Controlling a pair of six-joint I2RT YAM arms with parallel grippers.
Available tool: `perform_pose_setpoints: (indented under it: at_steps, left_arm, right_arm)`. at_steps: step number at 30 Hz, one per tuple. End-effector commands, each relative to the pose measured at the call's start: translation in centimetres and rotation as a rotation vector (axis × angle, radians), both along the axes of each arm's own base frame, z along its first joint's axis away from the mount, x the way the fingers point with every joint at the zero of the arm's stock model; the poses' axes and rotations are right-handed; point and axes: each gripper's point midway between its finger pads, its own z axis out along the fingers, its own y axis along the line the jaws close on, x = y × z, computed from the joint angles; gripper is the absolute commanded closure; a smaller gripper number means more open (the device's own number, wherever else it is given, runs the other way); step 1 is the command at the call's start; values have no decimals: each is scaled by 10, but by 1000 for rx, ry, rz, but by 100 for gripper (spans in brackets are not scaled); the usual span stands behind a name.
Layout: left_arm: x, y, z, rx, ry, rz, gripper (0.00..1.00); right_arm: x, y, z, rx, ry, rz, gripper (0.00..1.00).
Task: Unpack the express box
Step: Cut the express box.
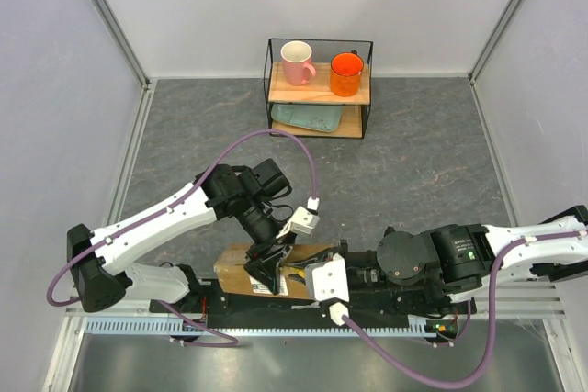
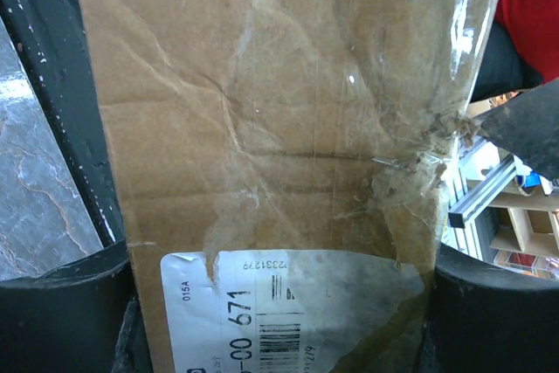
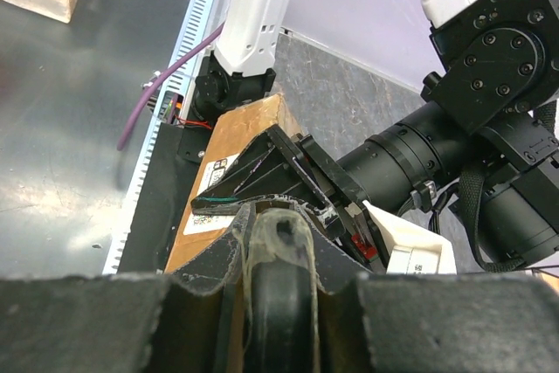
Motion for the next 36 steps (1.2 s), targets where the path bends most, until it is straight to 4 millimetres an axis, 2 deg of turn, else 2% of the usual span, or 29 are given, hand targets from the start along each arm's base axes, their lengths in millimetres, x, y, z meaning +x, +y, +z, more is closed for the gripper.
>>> perform_pose_setpoints:
  at_steps: [1,21,30,36]
  left_arm:
    - [-7,-6,18,-59,76,-4,98]
    - [-3,-8,20,-58,141,36,98]
    - [-2,-9,18,-50,148,43,98]
    - [-3,-9,18,-54,146,42,98]
  right_arm:
    - [7,-4,10,43,-13,-40,100]
    - [6,-14,13,26,-20,-59,100]
    - [2,-10,26,63,-45,-45,100]
    - [3,-10,24,60,-65,-50,100]
